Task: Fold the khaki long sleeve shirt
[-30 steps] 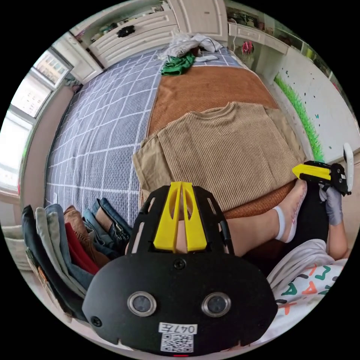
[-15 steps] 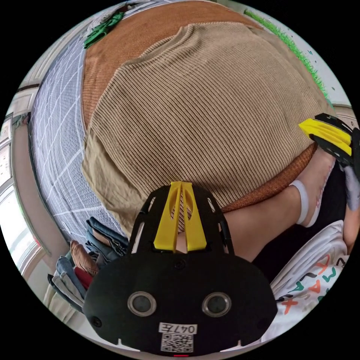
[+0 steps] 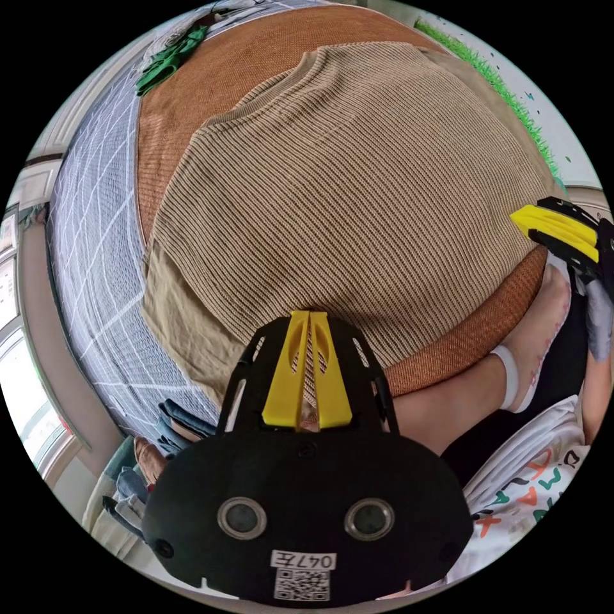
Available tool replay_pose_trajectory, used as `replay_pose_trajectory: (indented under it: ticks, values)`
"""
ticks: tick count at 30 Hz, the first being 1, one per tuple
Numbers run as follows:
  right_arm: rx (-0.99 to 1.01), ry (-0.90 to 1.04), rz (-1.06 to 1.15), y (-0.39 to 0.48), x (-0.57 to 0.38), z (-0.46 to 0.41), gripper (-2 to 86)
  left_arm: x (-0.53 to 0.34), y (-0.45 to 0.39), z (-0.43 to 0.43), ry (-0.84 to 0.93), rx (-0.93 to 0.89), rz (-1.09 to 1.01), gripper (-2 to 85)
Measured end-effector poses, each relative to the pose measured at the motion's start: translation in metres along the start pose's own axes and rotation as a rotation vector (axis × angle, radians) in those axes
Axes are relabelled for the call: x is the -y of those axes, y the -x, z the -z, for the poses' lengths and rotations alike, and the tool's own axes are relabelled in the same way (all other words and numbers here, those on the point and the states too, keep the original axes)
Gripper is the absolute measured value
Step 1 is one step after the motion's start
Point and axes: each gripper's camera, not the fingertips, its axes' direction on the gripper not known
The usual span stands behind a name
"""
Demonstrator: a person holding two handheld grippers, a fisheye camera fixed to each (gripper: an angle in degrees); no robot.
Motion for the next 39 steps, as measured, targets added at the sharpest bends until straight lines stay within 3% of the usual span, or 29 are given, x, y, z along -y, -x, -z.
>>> replay_pose_trajectory:
  ticks: [8,12,16,21,24,31,36,39]
  values:
    - [-0.027,-0.017,-0.042,-0.003,0.012,0.001,-0.7,0.073,-0.003,-0.01,-0.089,0.05,-0.041,-0.8]
    - [-0.032,-0.07,-0.033,0.001,0.0,0.01,2.0,0.049,0.016,-0.035,-0.307,-0.071,-0.047,-0.1]
    - [-0.055,-0.268,-0.03,-0.009,-0.006,0.041,4.3,0.04,0.06,-0.057,-0.5,-0.213,0.09,4.2]
    - [-0.134,-0.405,0.068,-0.047,0.031,0.064,5.9,0.064,0.085,-0.107,-0.616,-0.353,0.221,7.9]
    - [-0.128,-0.382,0.098,-0.081,0.07,0.058,5.2,0.091,0.085,-0.155,-0.632,-0.433,0.273,7.9]
    - [-0.071,-0.135,0.065,-0.156,0.14,0.005,5.7,0.166,0.056,-0.243,-0.648,-0.437,0.284,7.3]
    - [0.046,-0.114,0.06,-0.17,0.136,-0.004,0.9,0.21,0.053,-0.321,-0.702,-0.635,0.349,7.8]
    - [0.065,-0.245,0.158,-0.145,0.105,0.021,-0.1,0.223,0.053,-0.372,-0.756,-0.774,0.428,8.7]
